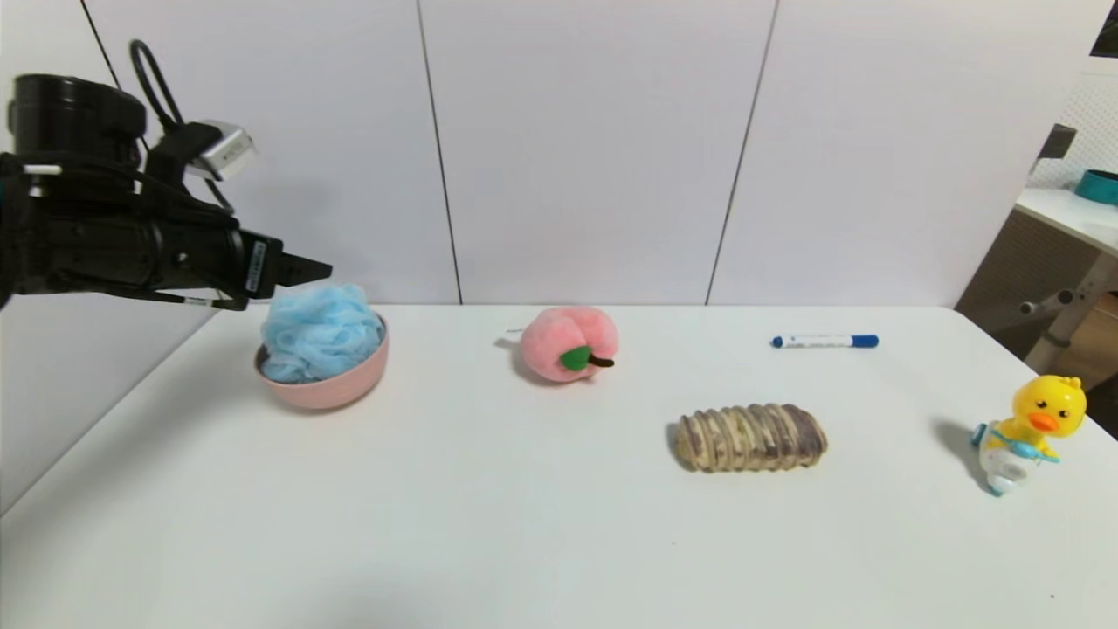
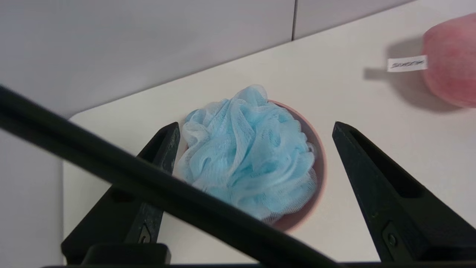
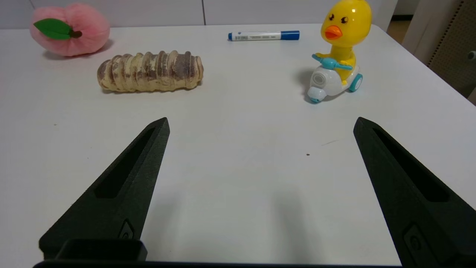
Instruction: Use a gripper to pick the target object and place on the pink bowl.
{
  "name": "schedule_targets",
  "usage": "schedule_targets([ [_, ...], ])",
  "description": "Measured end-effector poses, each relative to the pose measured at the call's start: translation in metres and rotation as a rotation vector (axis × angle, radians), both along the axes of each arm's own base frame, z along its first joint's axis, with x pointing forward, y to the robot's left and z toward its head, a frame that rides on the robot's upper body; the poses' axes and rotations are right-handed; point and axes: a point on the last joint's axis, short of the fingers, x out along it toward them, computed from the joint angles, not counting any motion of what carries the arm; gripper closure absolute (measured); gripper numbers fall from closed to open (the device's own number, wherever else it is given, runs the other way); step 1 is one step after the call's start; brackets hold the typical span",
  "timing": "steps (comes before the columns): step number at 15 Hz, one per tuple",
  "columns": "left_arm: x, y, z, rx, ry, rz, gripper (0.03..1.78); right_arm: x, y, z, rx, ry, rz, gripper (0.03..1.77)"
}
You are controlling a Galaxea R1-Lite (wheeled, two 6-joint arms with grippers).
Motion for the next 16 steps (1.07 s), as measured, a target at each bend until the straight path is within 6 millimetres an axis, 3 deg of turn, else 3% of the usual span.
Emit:
schedule_targets([
  [3,-0.068,0.001,0.022,-0.019,-0.102,0.006,0.25,0.000,0.000,0.000,-0.001,0.000,0.001,0.09],
  [8,-0.188,0.002,0.009,-0.050,-0.275,0.006,0.18,0.000,0.000,0.000,0.000,0.000,0.000,0.09],
  [12,-0.265,0.004,-0.026,-0.100,-0.416,0.007,0.15,0.000,0.000,0.000,-0.001,0.000,0.000,0.09],
  [16,-0.307,0.005,-0.084,-0.131,-0.478,0.022,0.14,0.000,0.000,0.000,0.000,0.000,0.000,0.09],
])
